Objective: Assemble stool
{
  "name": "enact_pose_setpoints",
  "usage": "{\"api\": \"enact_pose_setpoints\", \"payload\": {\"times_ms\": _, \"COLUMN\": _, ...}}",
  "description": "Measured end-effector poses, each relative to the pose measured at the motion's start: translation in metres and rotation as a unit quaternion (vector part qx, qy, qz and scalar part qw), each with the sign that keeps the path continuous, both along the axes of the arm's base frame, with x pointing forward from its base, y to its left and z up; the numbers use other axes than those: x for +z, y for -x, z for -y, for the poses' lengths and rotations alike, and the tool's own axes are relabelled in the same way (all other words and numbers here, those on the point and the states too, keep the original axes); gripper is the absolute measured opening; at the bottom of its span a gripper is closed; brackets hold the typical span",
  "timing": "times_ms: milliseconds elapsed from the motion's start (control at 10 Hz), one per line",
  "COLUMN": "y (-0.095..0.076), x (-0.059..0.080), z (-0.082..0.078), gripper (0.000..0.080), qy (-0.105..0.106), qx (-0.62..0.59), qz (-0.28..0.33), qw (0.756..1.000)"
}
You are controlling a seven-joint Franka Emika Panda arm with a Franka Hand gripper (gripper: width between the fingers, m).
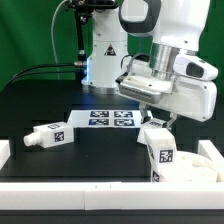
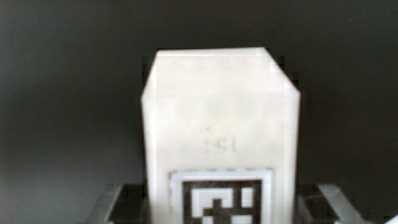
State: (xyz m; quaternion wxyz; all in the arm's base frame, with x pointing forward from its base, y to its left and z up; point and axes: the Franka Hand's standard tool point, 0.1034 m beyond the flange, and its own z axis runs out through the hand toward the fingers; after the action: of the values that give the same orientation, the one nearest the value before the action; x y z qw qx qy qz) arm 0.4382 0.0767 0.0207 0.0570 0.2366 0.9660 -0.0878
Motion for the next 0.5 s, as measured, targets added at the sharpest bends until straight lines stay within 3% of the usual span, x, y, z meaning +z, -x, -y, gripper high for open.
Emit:
{"api": "enact_pose_setpoints", "payload": {"times_ms": 400, "y": -0.0003, "x": -0.0003, "z": 0.0038, "gripper": 0.0334, "qy": 0.003, "qx": 0.016, "qz": -0.002, "qw": 1.000}}
{"api": "enact_pose_setpoints", "payload": {"times_ms": 500, "y": -0.0003, "x": 0.0000, "z": 0.0034, "gripper": 0.0545, "qy": 0.002, "qx": -0.004, "qz": 0.002, "qw": 1.000}}
